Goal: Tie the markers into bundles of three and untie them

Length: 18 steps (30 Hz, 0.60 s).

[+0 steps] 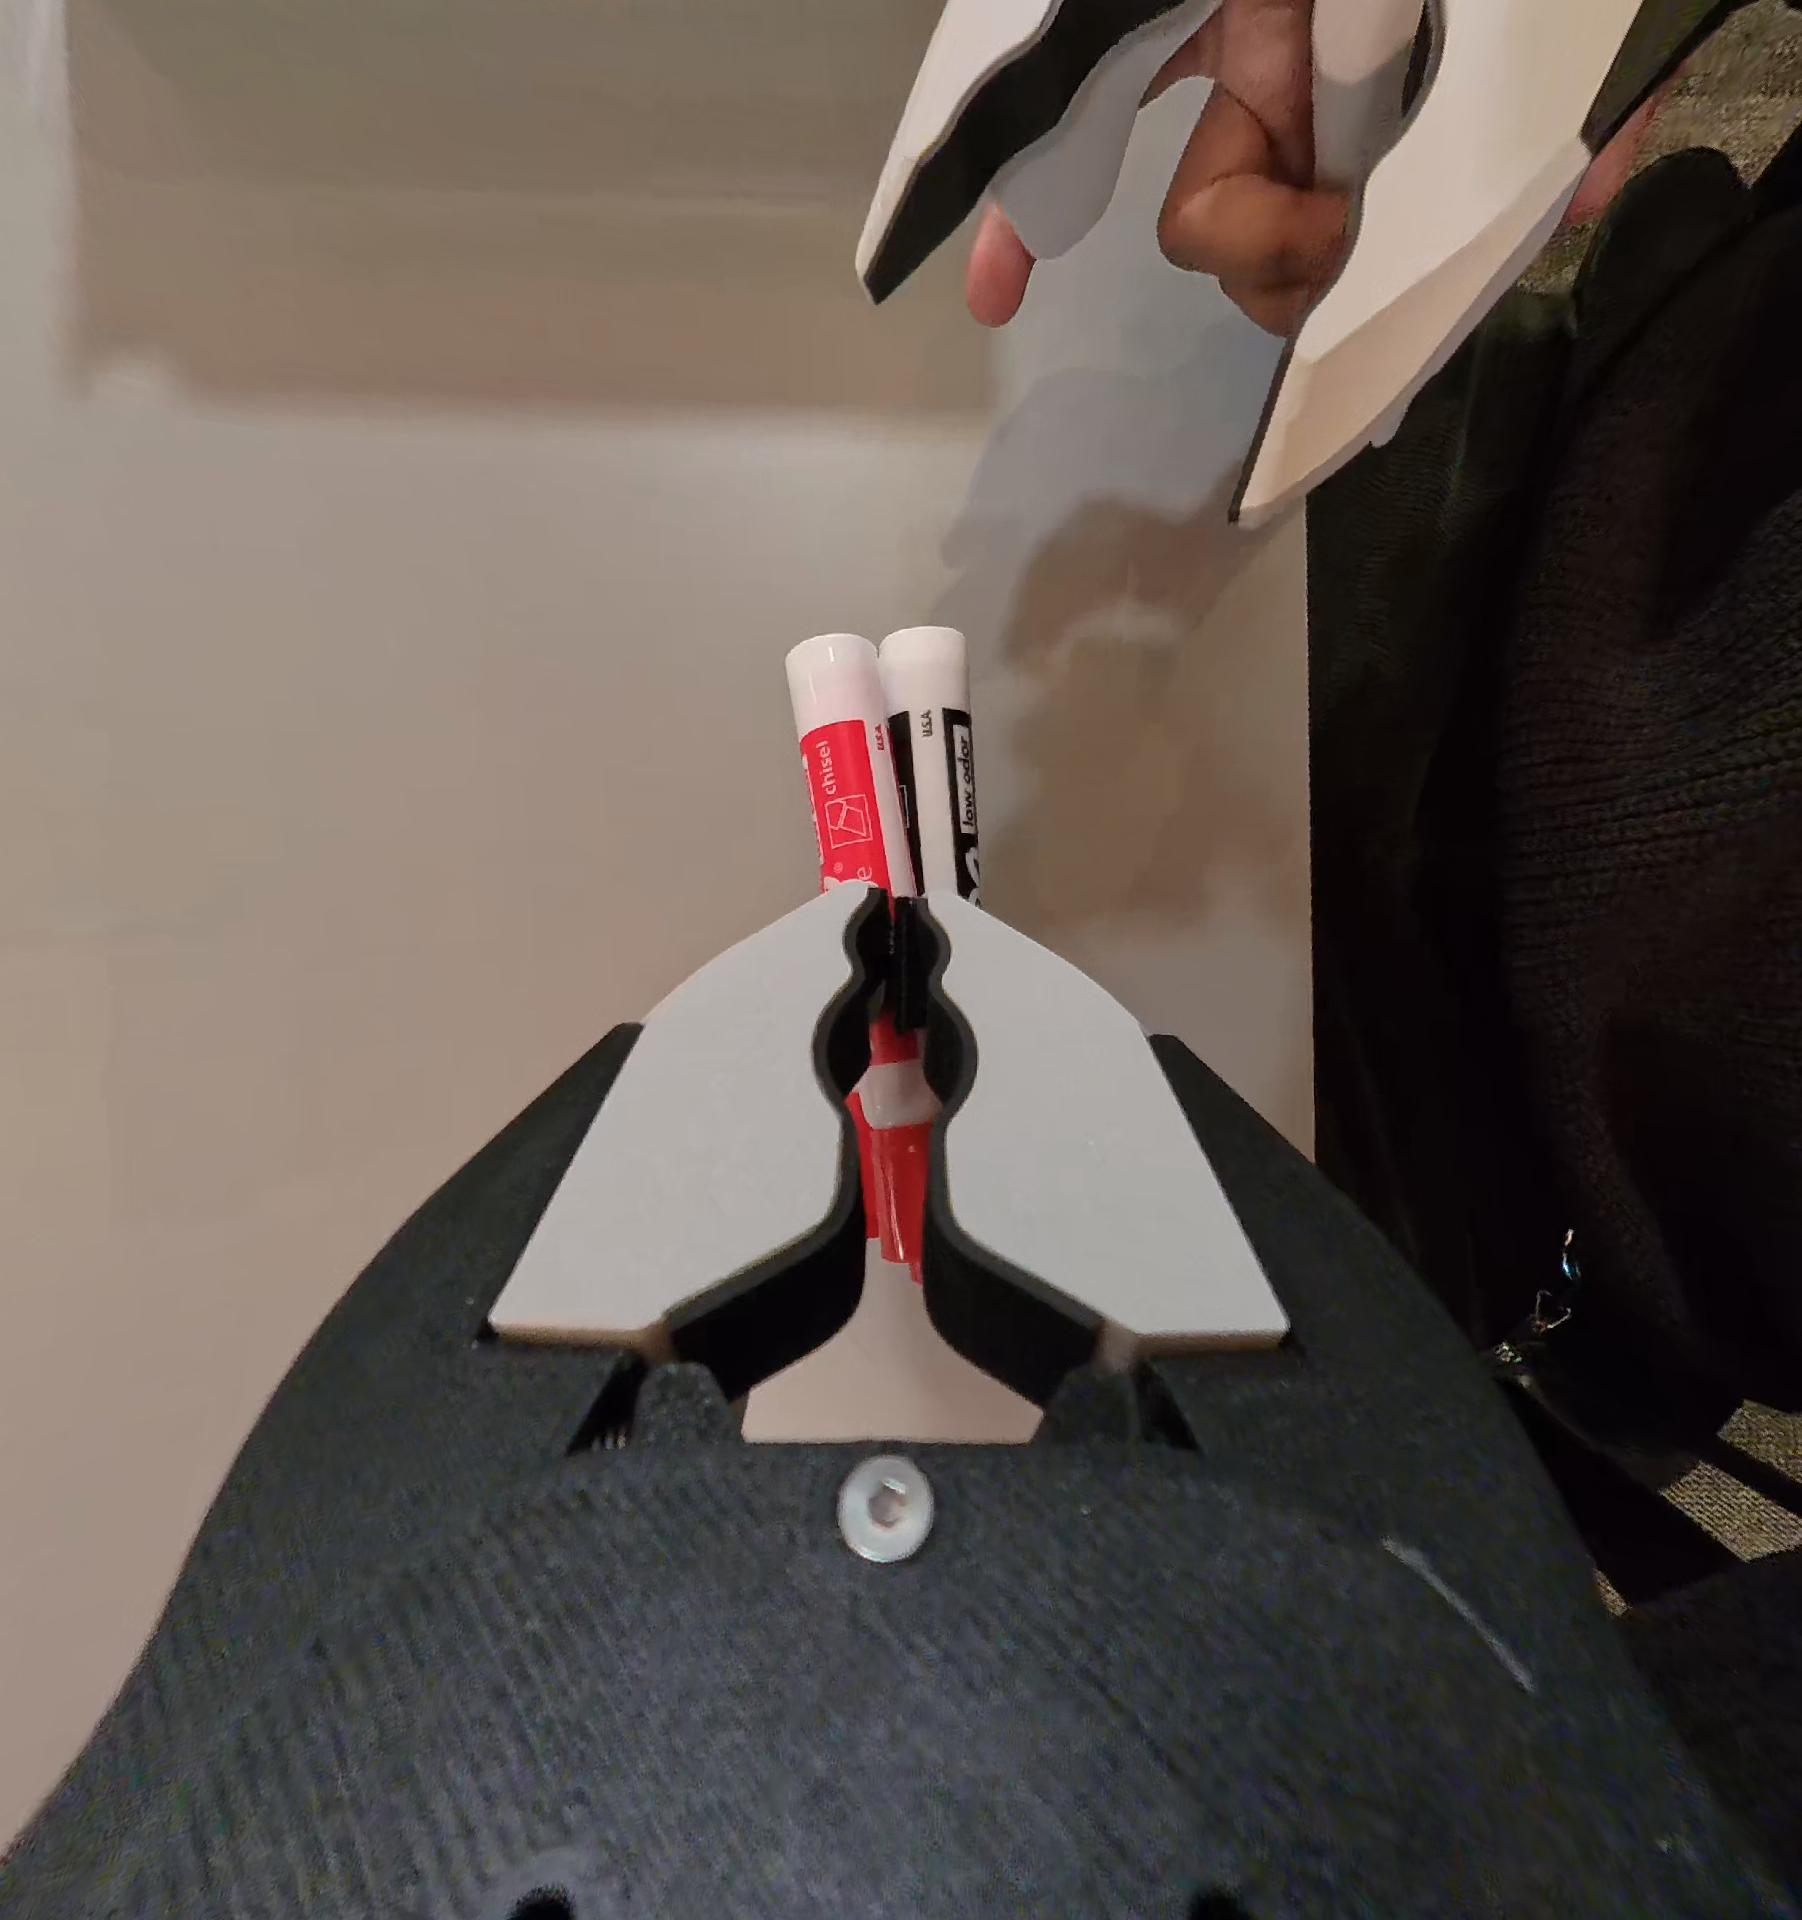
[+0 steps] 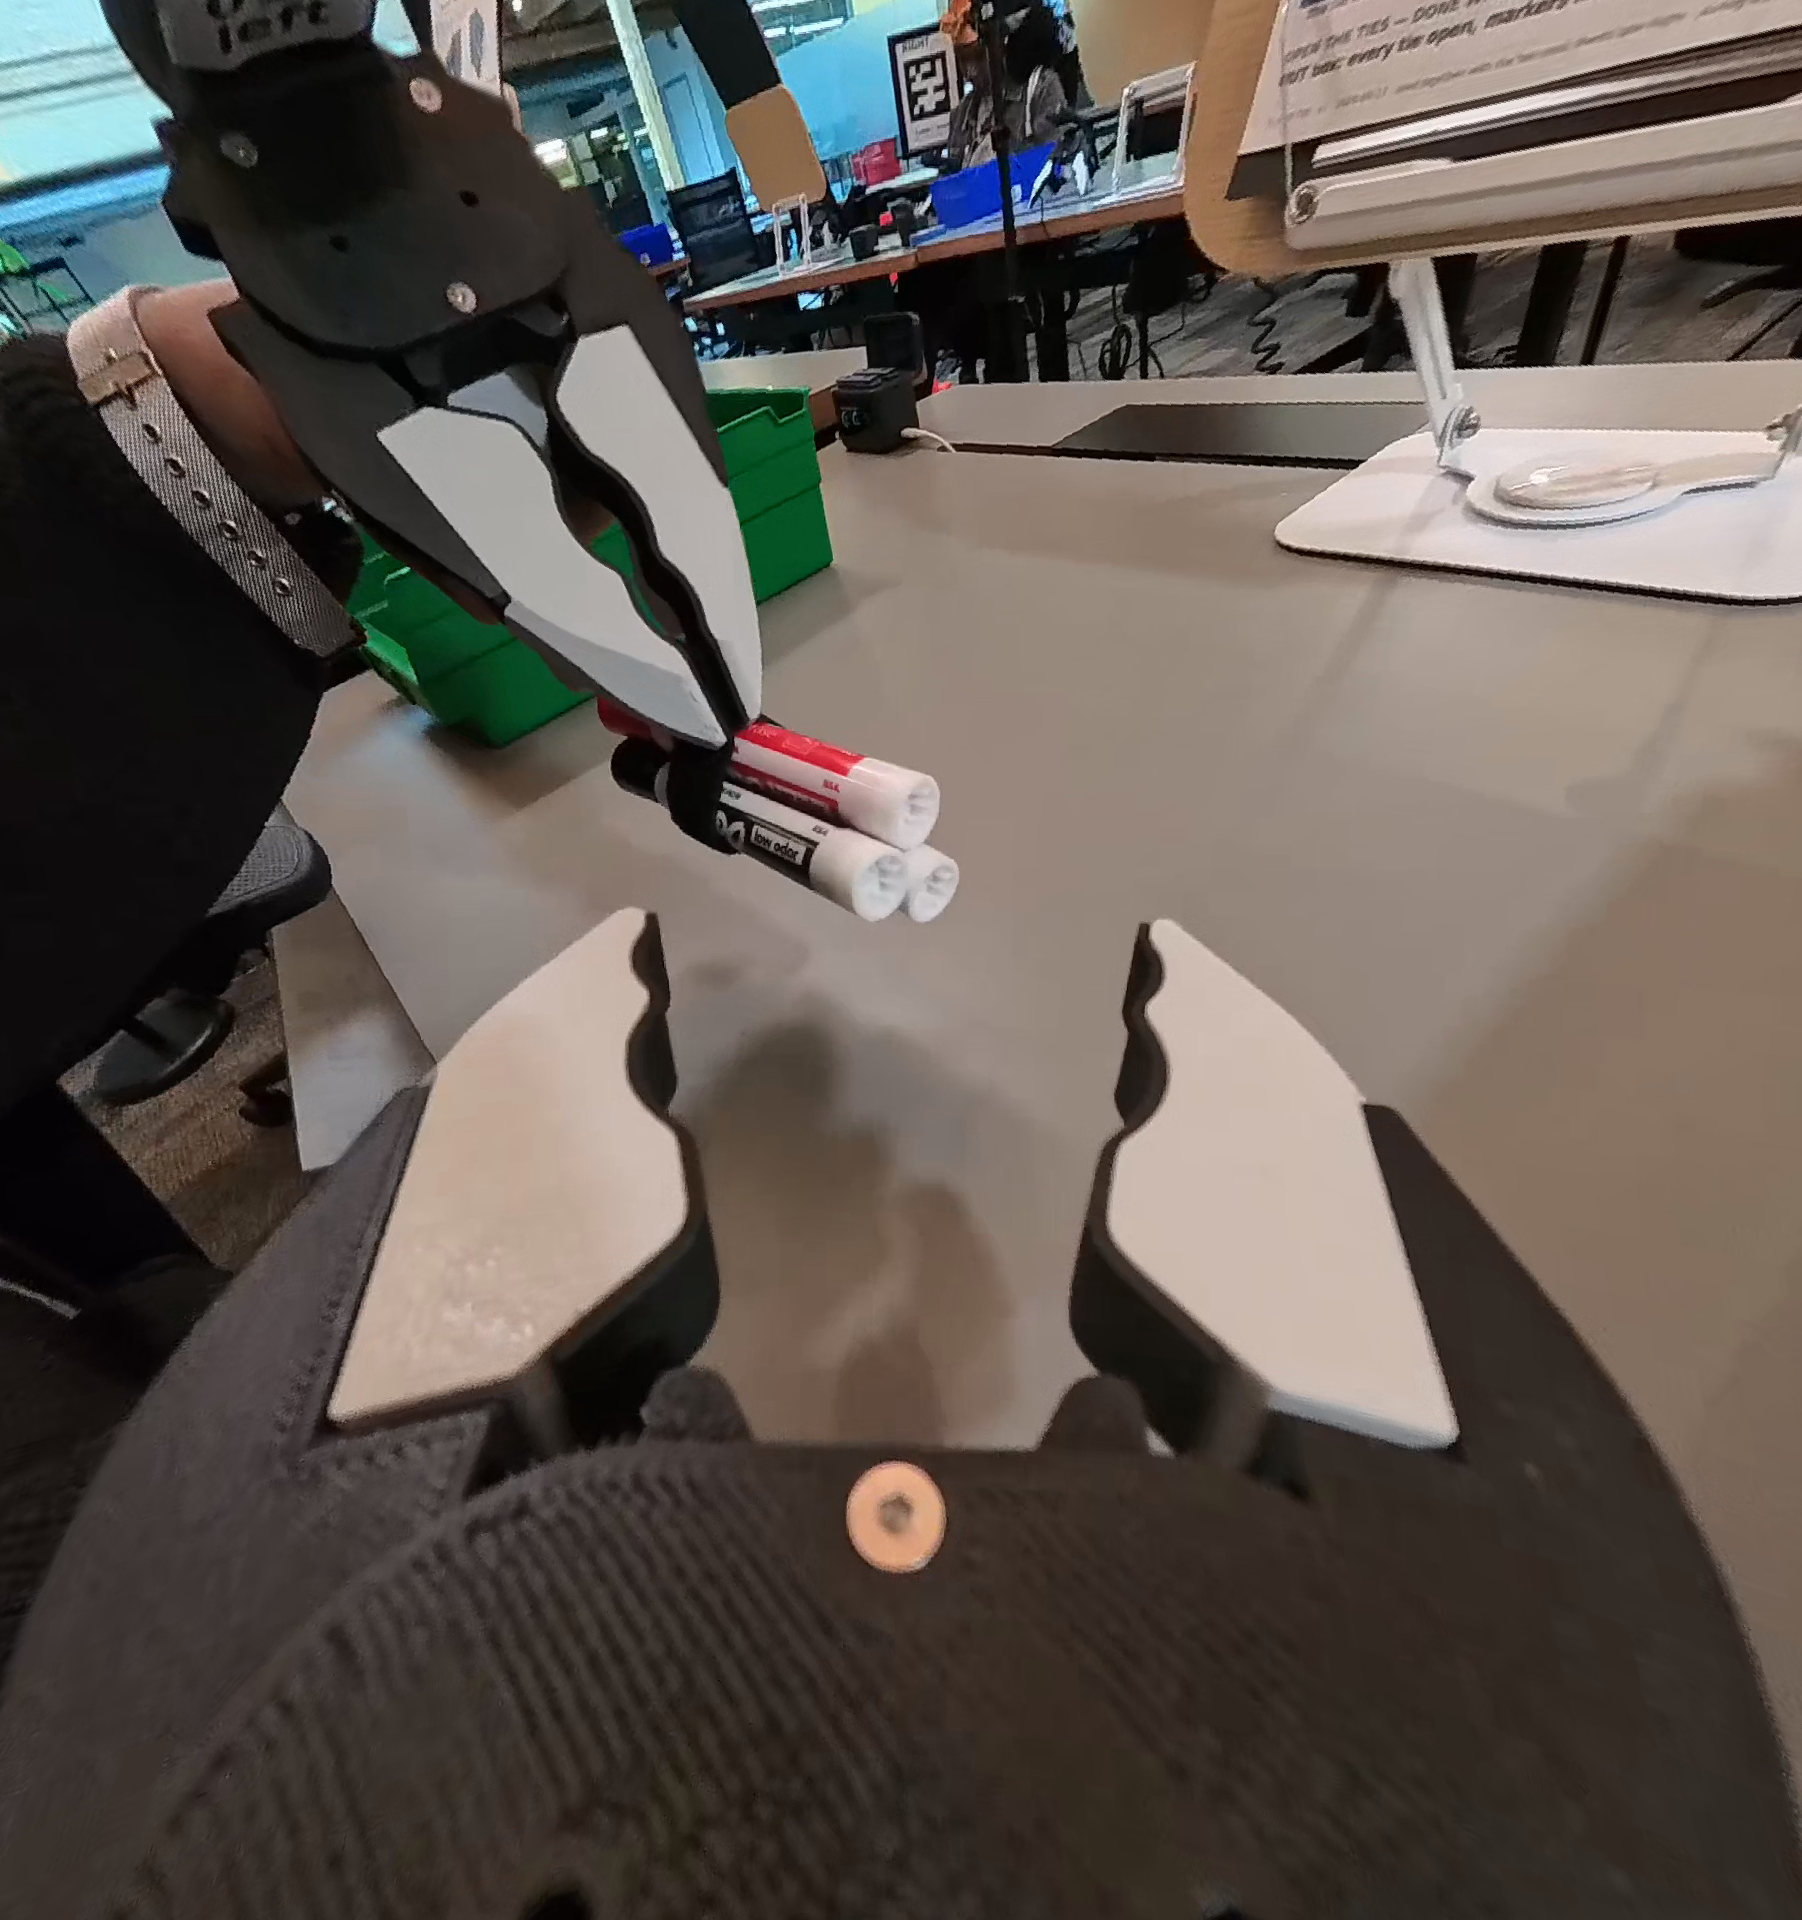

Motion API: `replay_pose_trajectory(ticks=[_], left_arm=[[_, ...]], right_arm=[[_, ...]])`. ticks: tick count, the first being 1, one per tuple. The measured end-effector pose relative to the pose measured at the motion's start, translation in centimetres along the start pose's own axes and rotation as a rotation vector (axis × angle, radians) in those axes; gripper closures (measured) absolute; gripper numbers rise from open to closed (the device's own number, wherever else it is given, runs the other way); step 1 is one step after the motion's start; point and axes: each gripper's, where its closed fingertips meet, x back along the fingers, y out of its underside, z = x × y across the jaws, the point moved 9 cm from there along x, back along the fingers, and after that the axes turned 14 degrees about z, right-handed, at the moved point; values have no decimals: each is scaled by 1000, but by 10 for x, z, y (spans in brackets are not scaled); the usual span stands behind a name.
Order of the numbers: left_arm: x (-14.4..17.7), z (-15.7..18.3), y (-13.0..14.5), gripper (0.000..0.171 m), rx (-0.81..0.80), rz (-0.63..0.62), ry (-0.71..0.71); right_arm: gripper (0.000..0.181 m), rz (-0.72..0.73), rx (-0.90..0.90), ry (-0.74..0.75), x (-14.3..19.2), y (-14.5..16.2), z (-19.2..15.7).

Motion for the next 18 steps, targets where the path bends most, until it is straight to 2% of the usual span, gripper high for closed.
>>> replay_pose_trajectory(ticks=[6,12,18], left_arm=[[-1,5,-5,165,-13,3,26],[-6,10,-7,165,-20,11,68],[-10,15,-11,165,-30,34,113]], right_arm=[[93,-50,23,-16,-3,5,-4],[110,-19,104,-49,-1,2,-9],[112,-11,130,-81,-1,3,-14]])
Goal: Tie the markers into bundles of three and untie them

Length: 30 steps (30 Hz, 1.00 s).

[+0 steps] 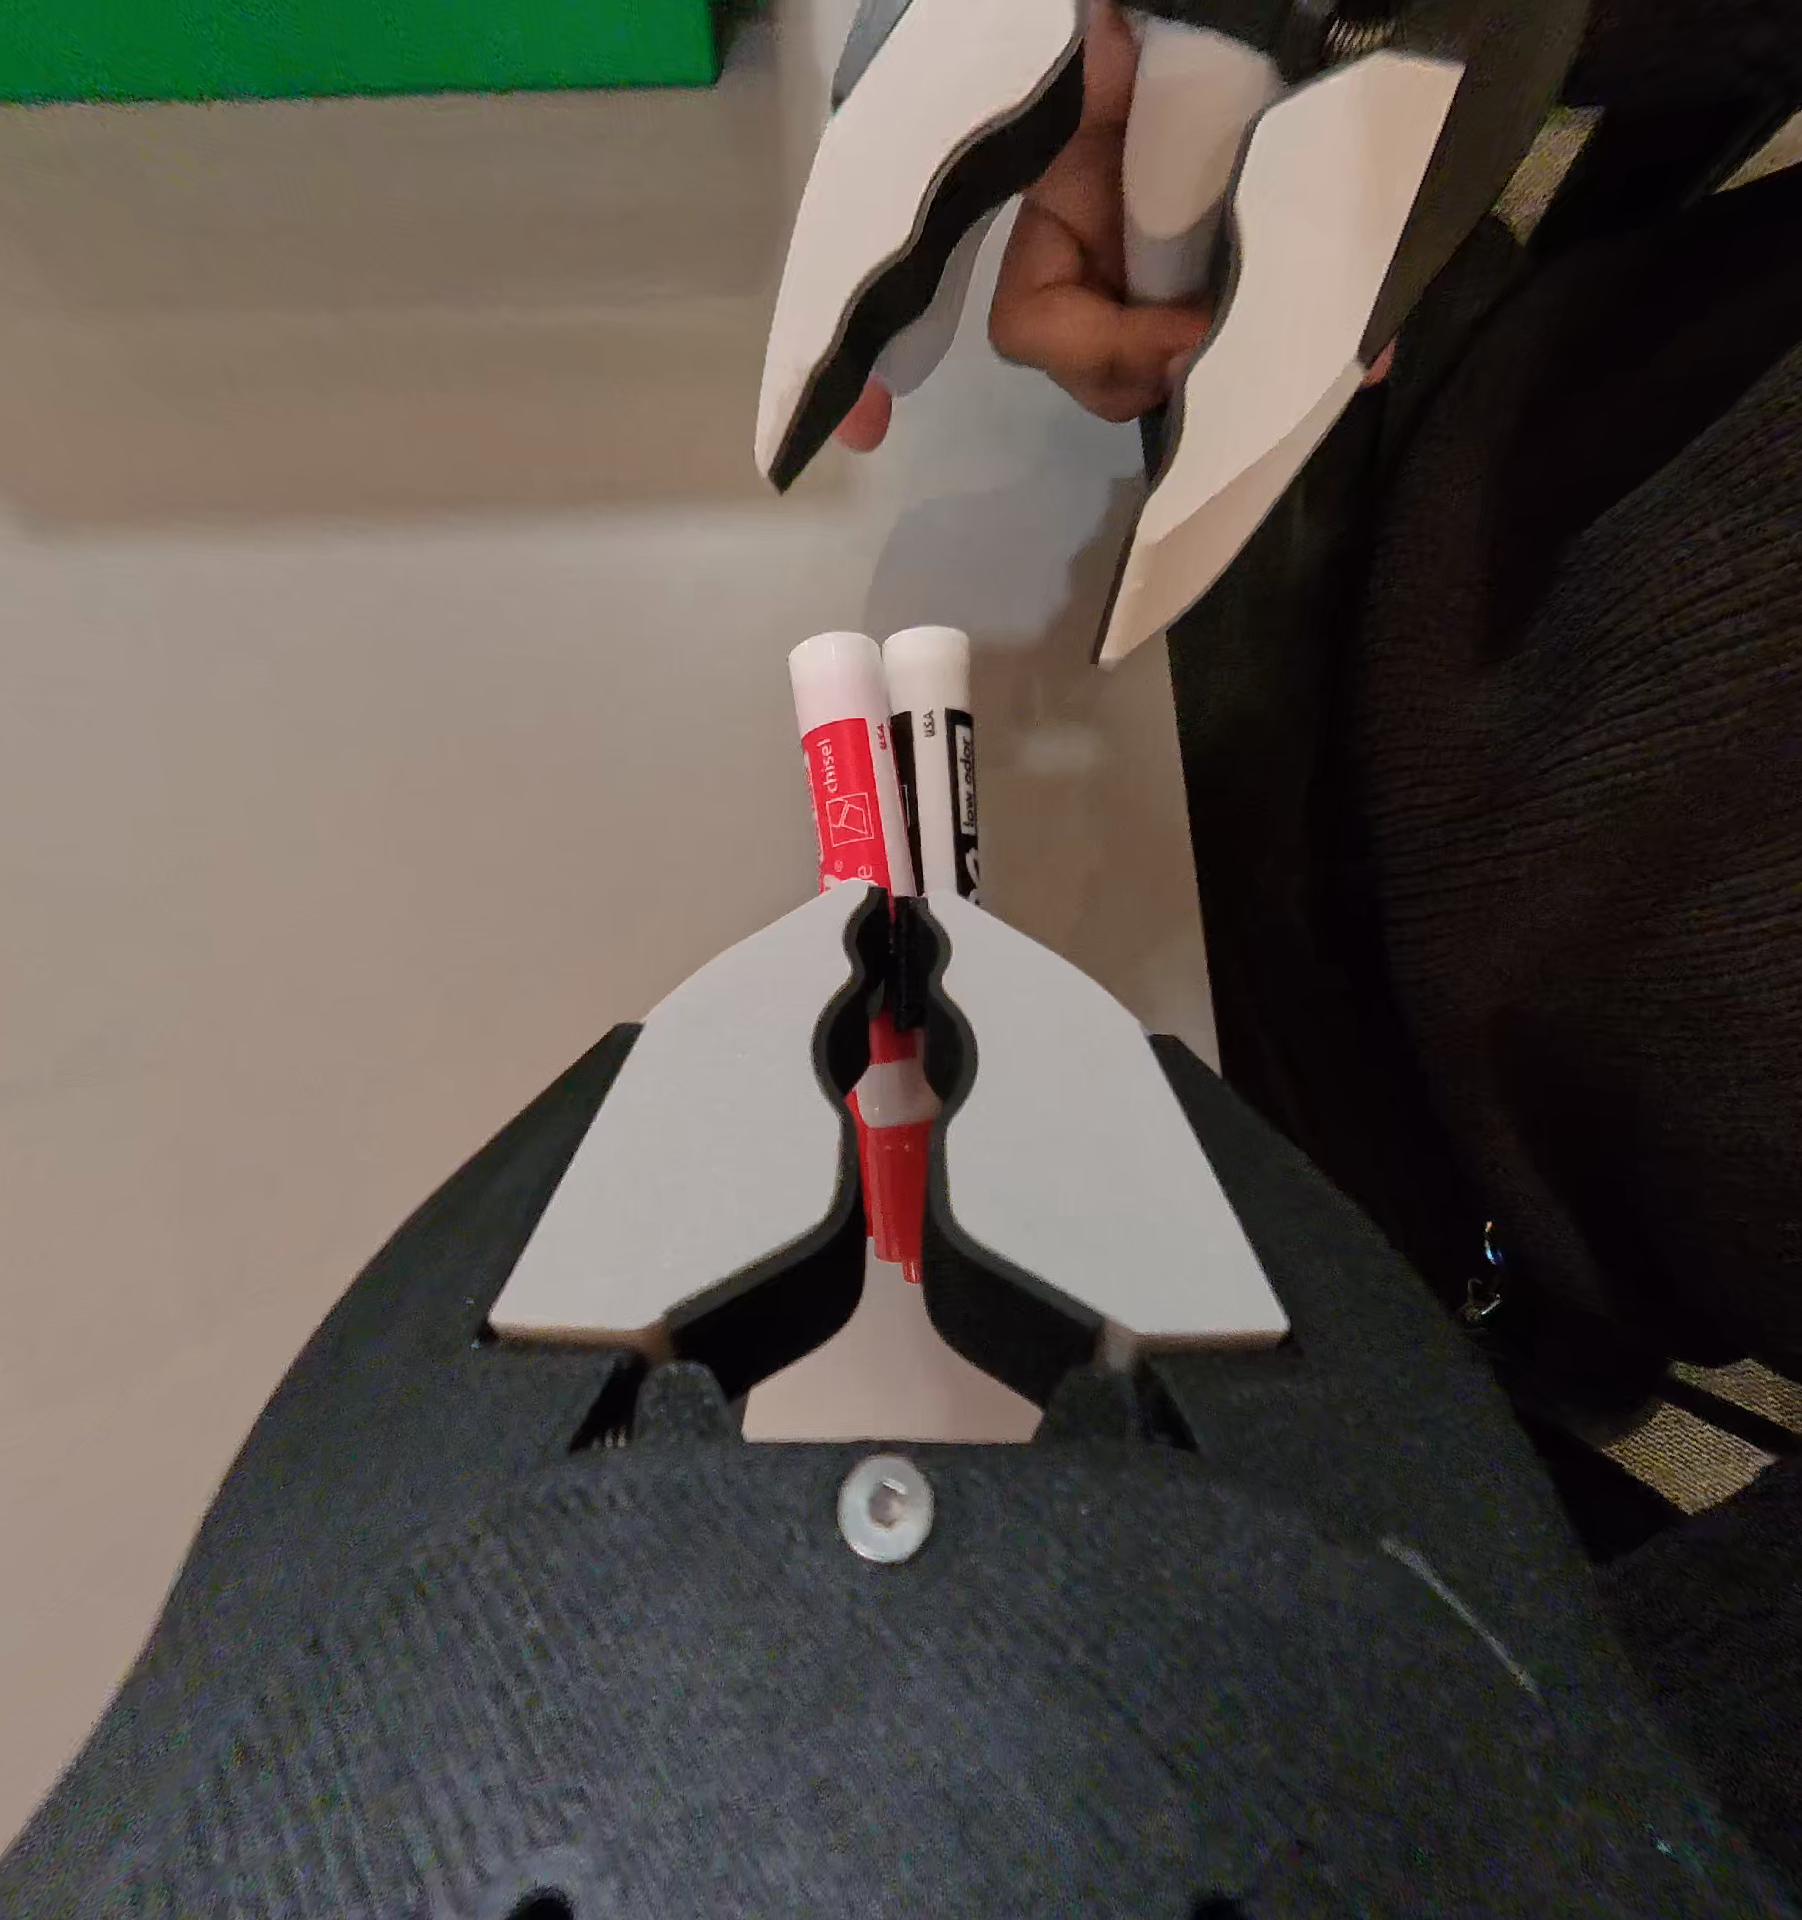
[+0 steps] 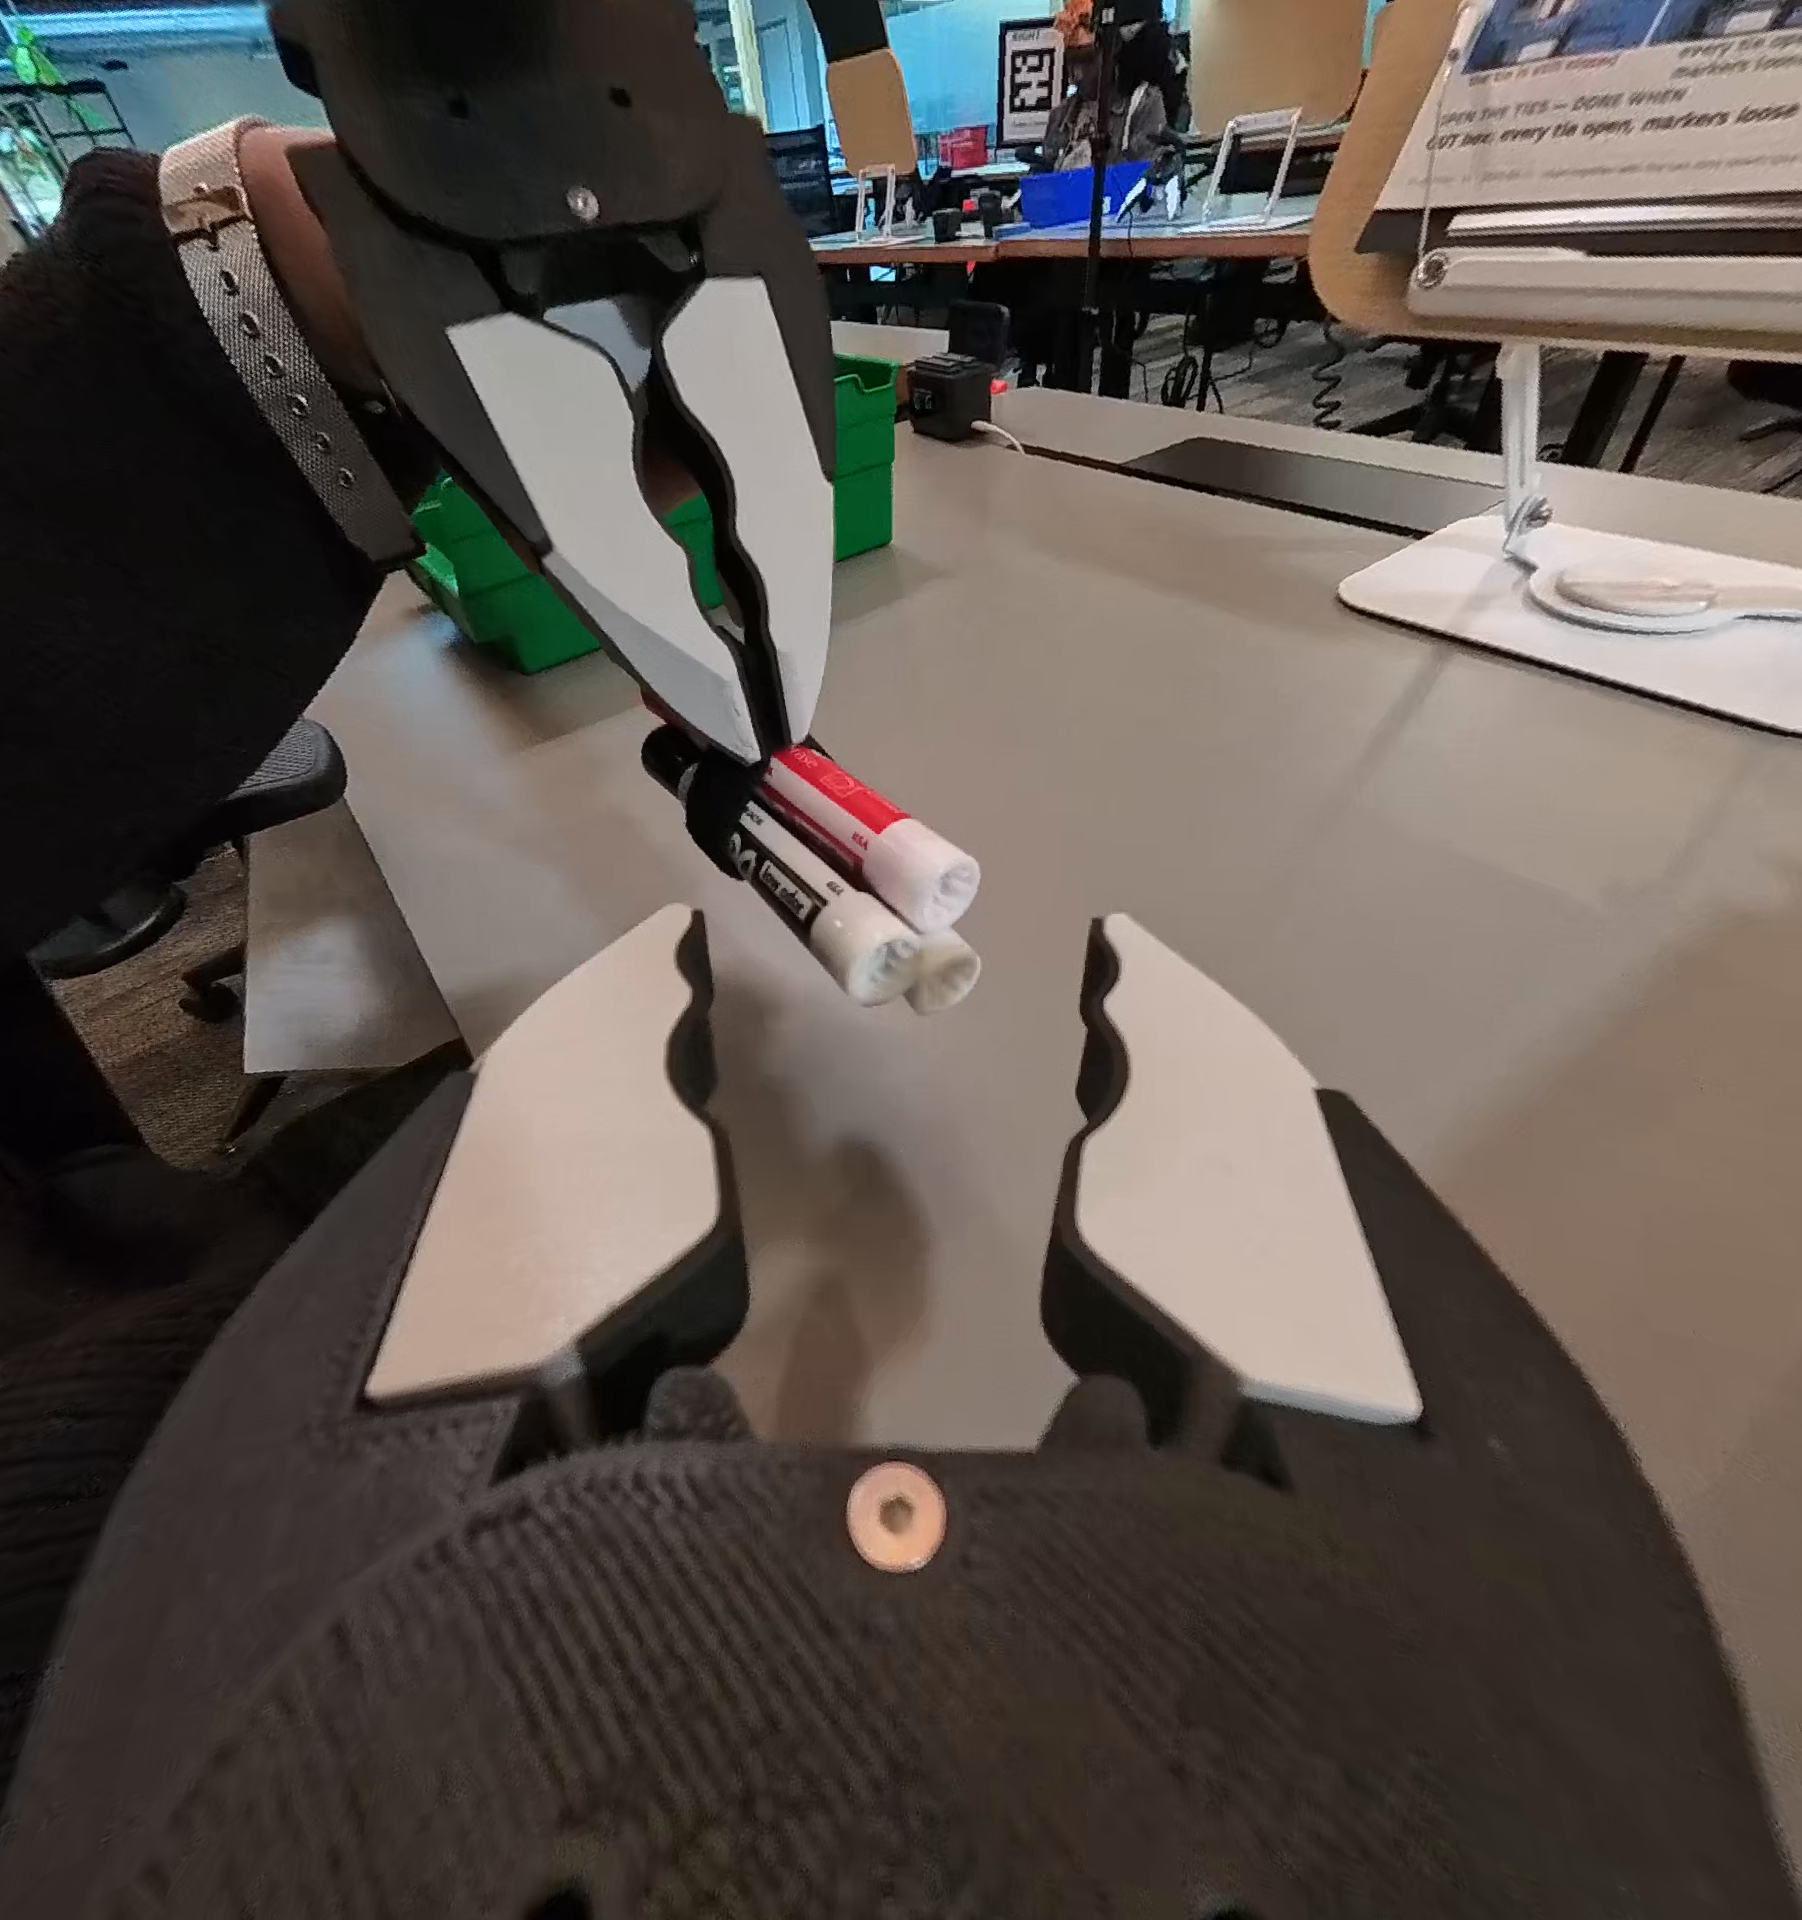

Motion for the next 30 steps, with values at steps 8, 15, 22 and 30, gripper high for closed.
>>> replay_pose_trajectory(ticks=[8,15,22,30], left_arm=[[3,6,-8,164,-13,46,33],[-1,16,-16,164,-28,67,101],[-2,21,-21,164,-50,30,91],[-9,19,-16,165,-34,-3,102]], right_arm=[[99,-59,-111,-48,-2,6,-1],[89,-123,-147,-100,-5,13,-6],[96,-115,-119,-147,-4,11,-12],[107,27,-98,-140,3,-4,-6]])
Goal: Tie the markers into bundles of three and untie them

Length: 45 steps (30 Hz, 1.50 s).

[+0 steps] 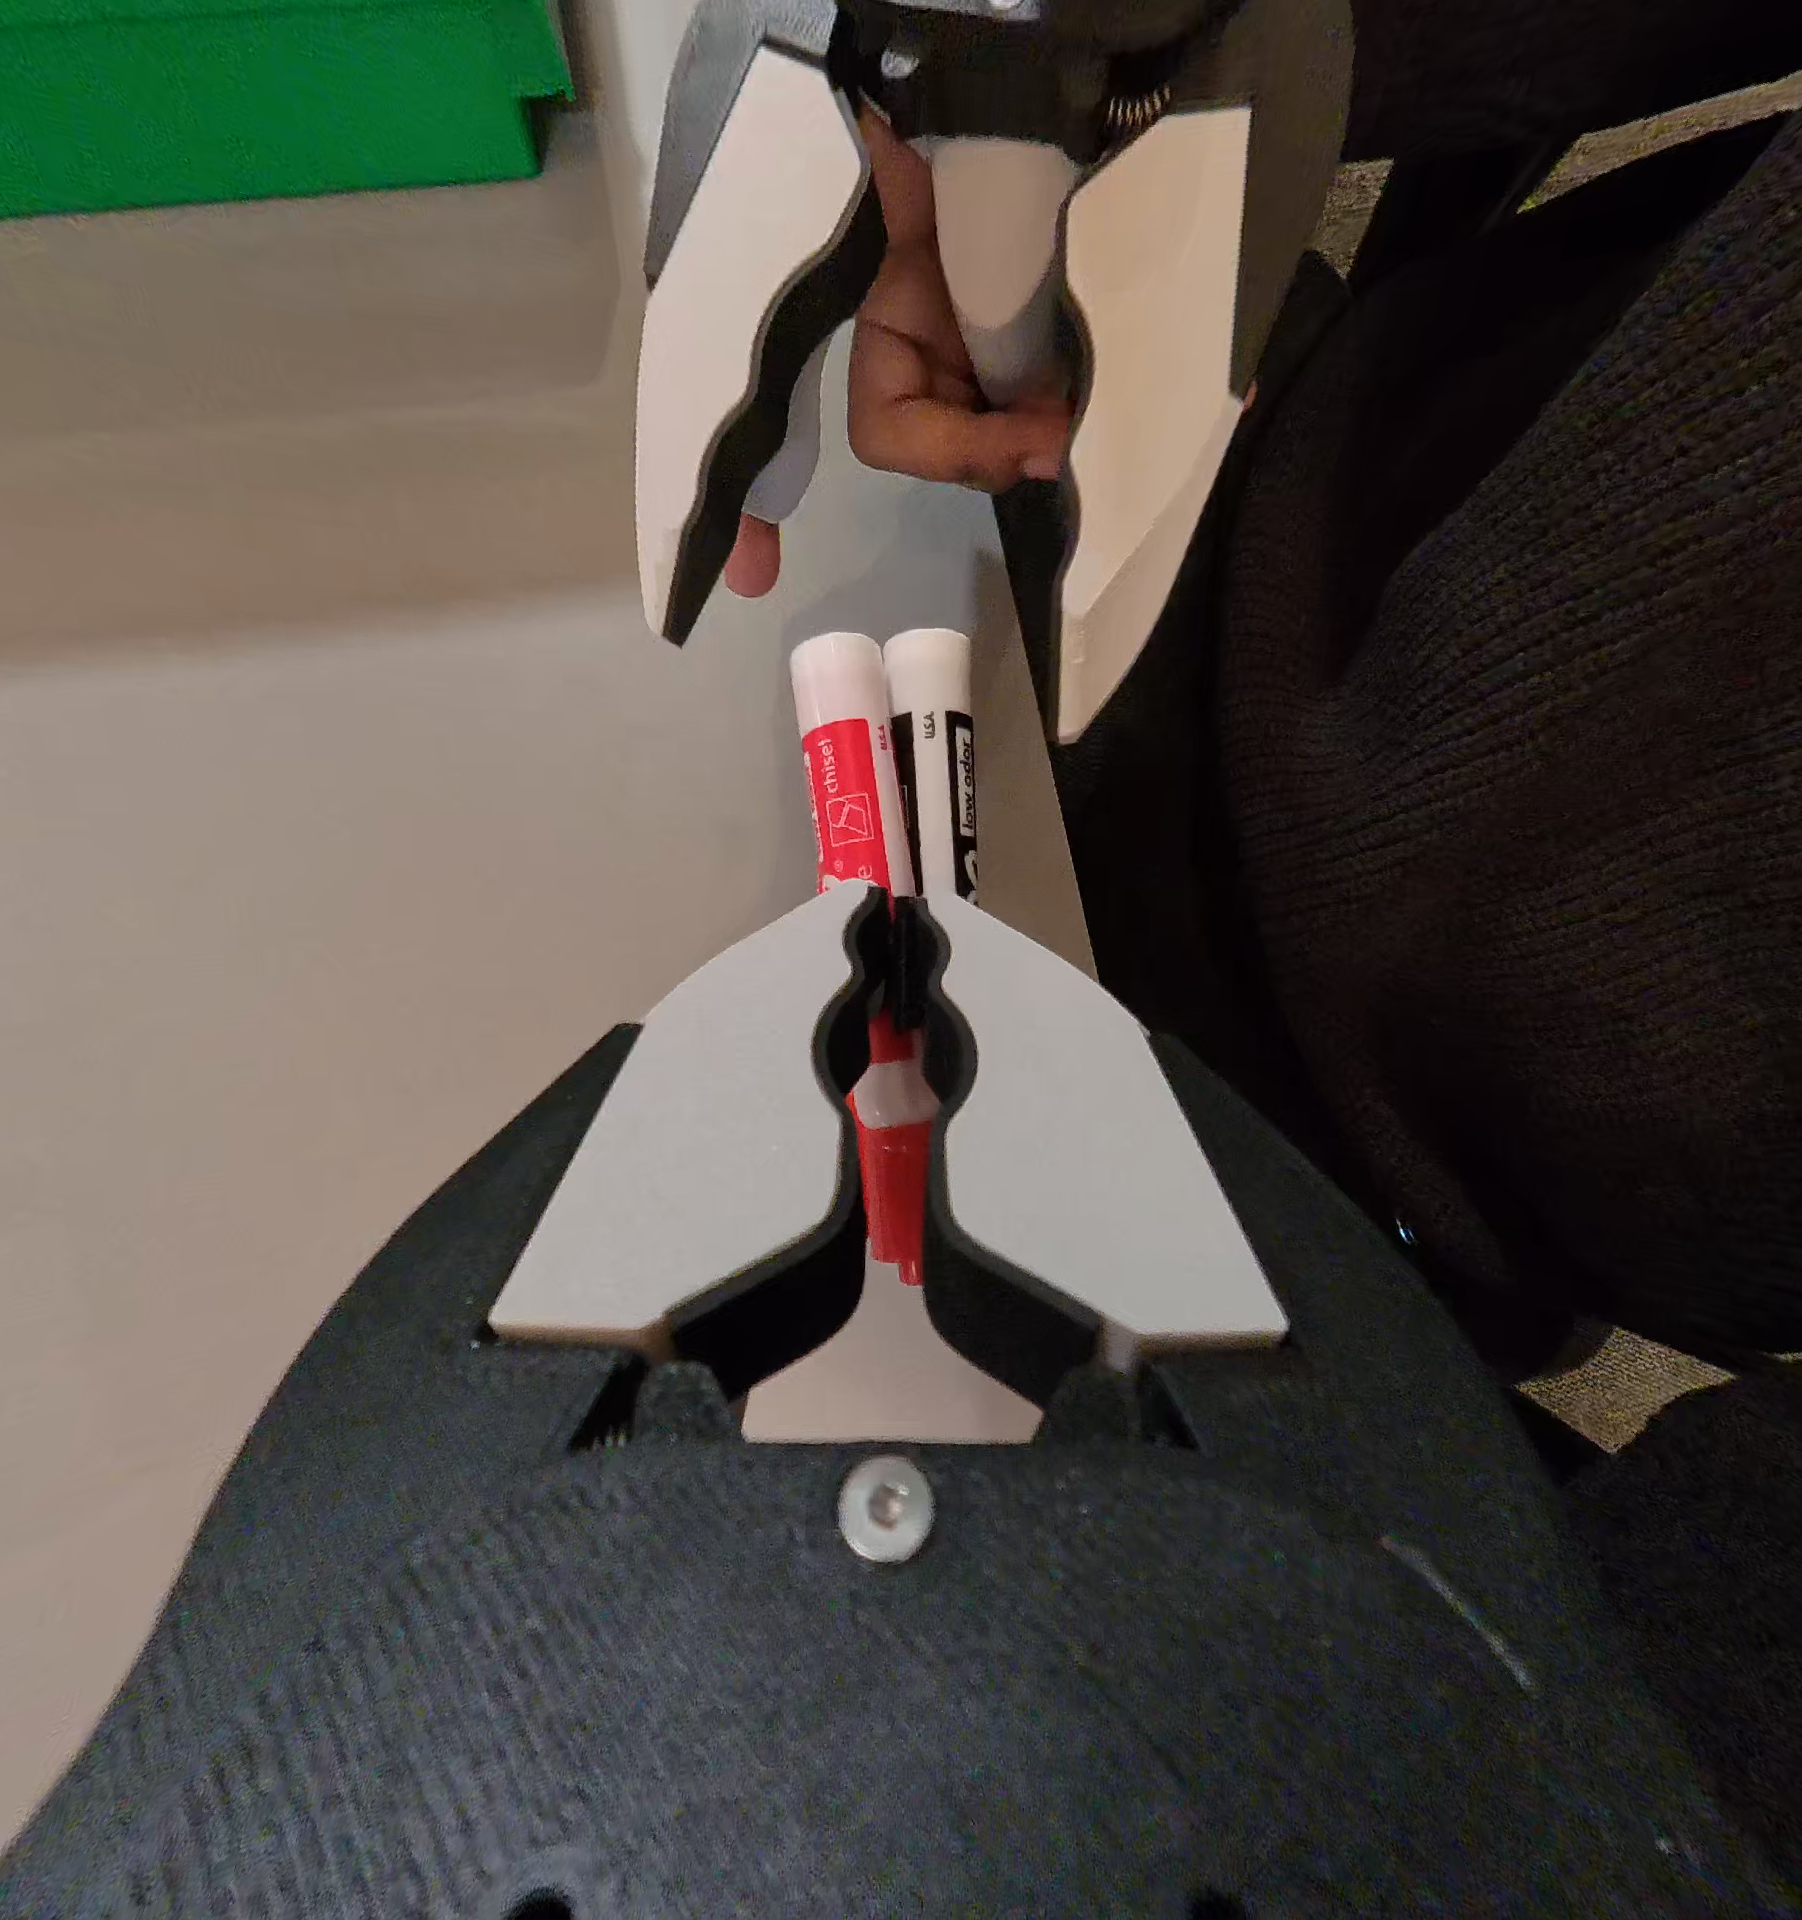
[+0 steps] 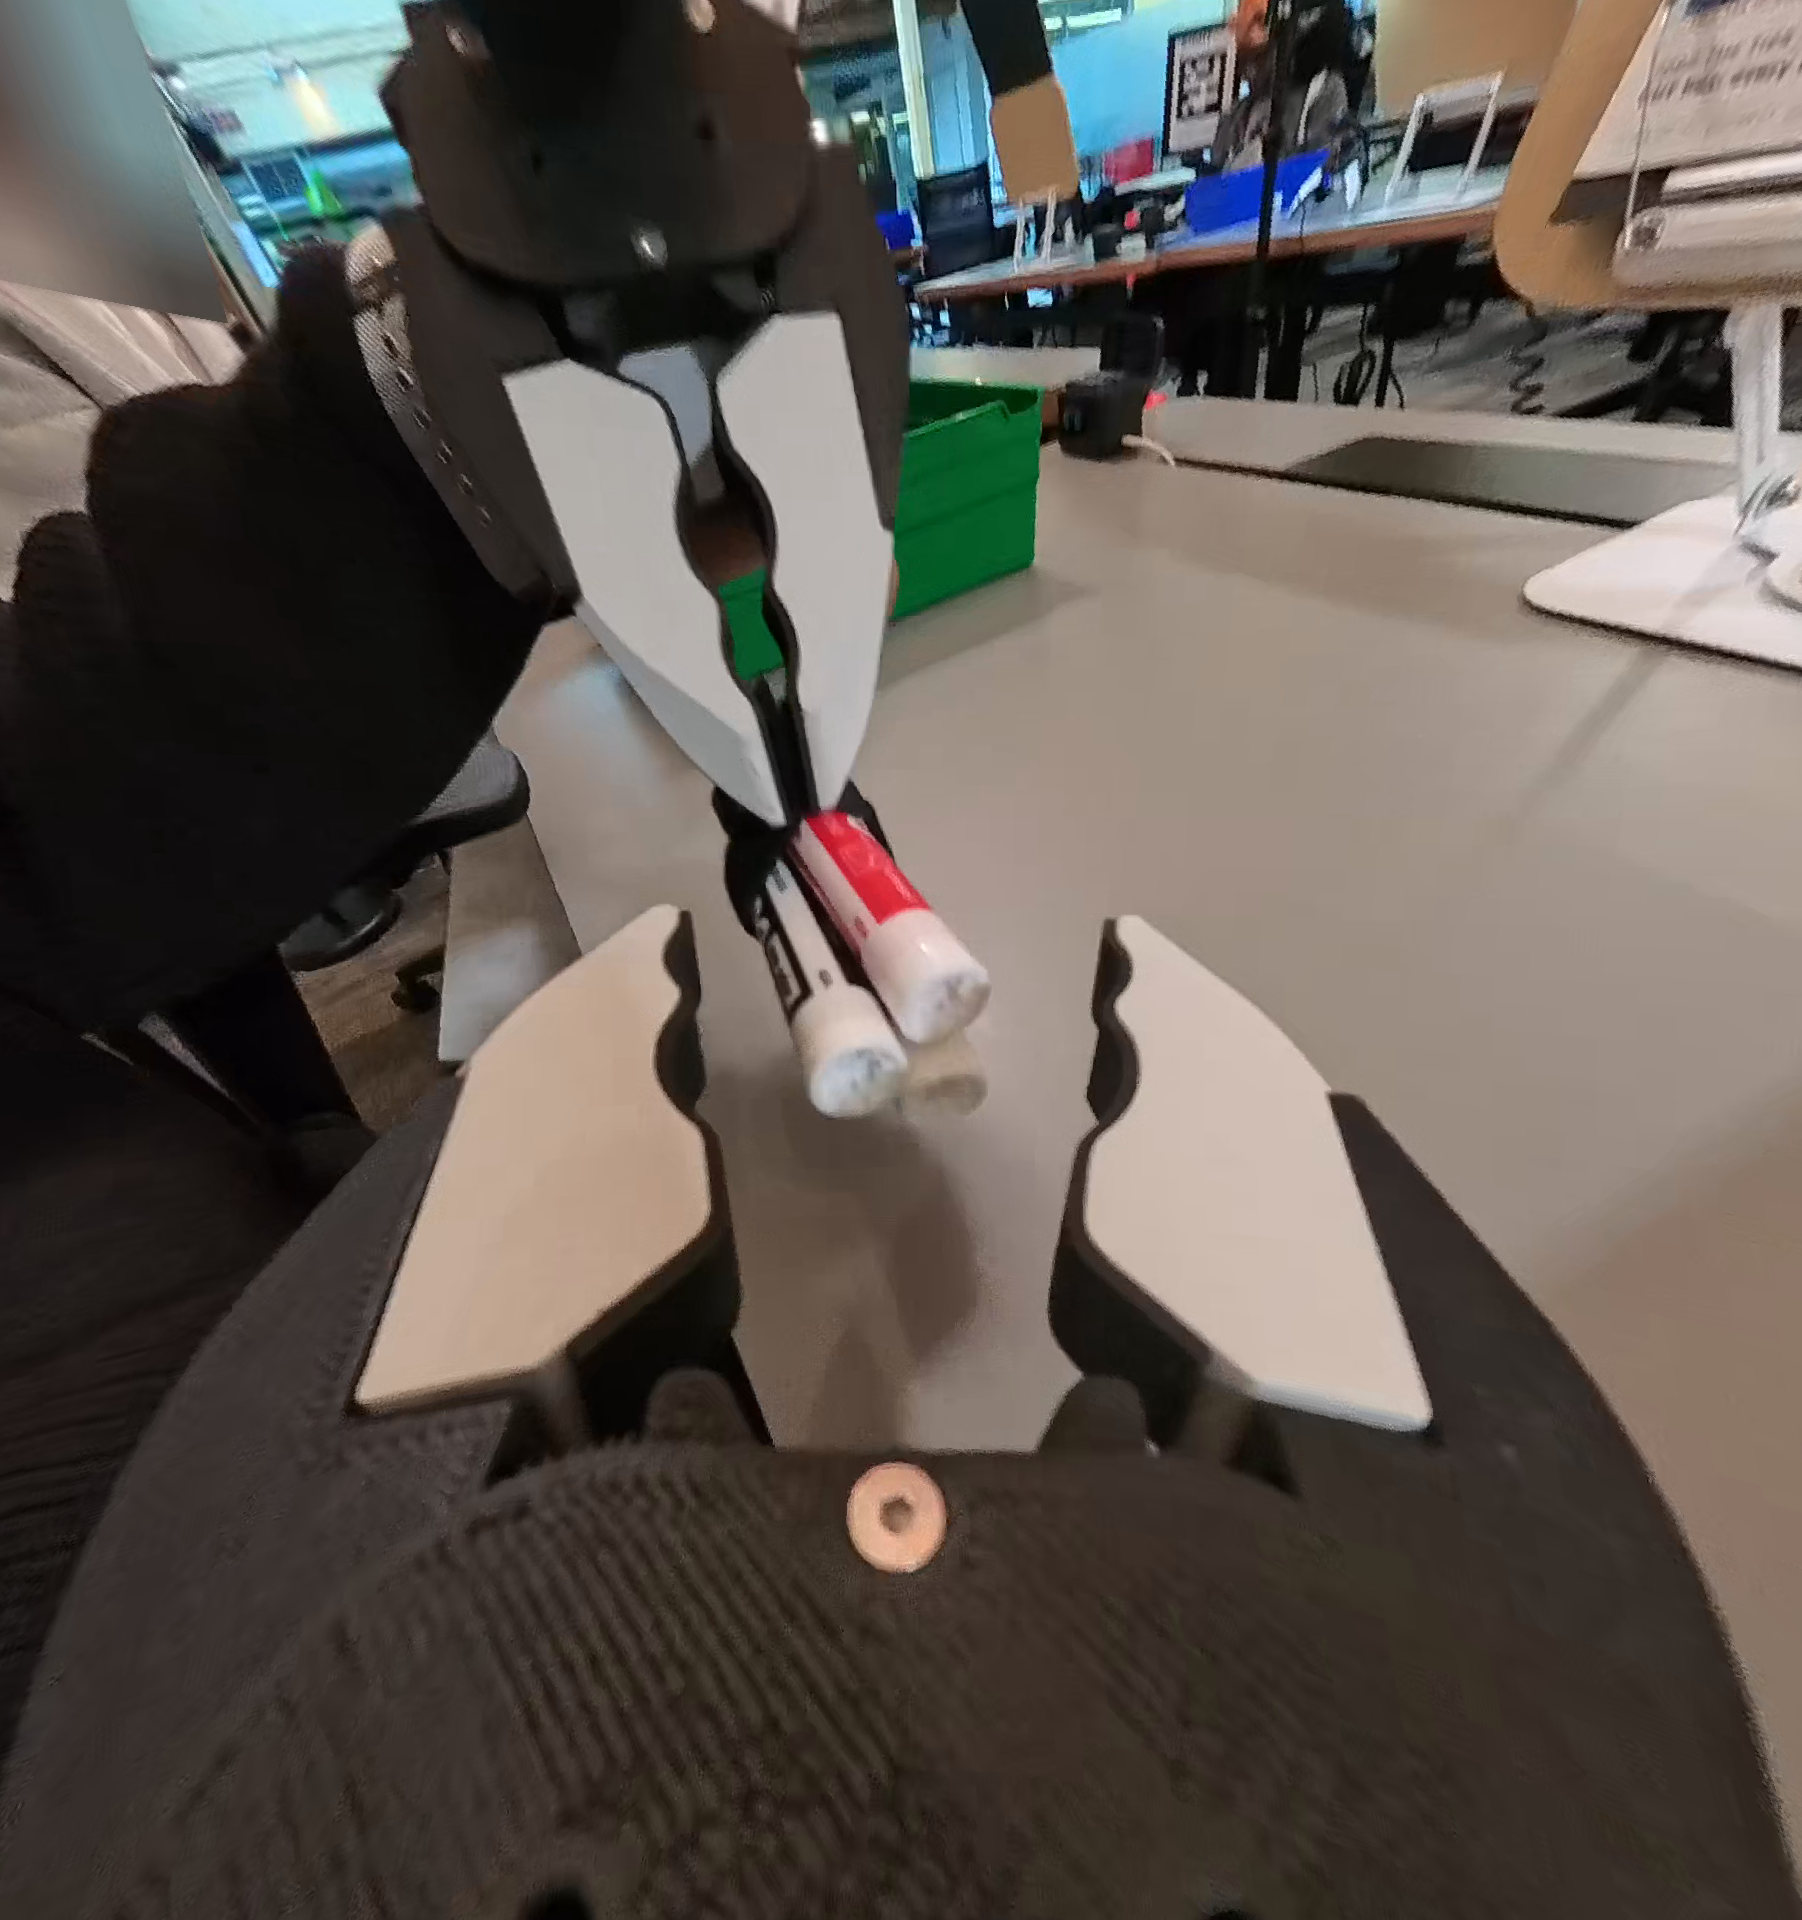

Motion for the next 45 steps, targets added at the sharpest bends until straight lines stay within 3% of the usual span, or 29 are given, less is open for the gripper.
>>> replay_pose_trajectory(ticks=[3,10,20,23,26,36,42,44,45], left_arm=[[-4,1,-1,165,-3,-12,9],[-23,6,-1,165,-21,-113,26],[-41,14,-10,165,-66,-144,57],[-40,18,-16,165,-83,-115,70],[-37,22,-20,164,-101,-107,68],[-42,18,-19,164,-103,-103,60],[-46,7,-15,160,-94,-27,33],[-46,1,-14,150,-87,2,-22],[-44,-2,-13,152,-89,5,-58]], right_arm=[[104,-29,76,-23,-1,2,-5],[100,-252,231,-59,-10,17,-20],[103,-526,214,-178,-25,27,-22],[111,-554,250,-183,-25,31,-23],[135,-555,283,-202,-25,33,-24],[140,-616,317,-189,-24,35,-20],[142,-655,270,-148,-24,37,-8],[161,-656,279,-118,-23,37,-2],[162,-656,276,-109,-23,37,0]])
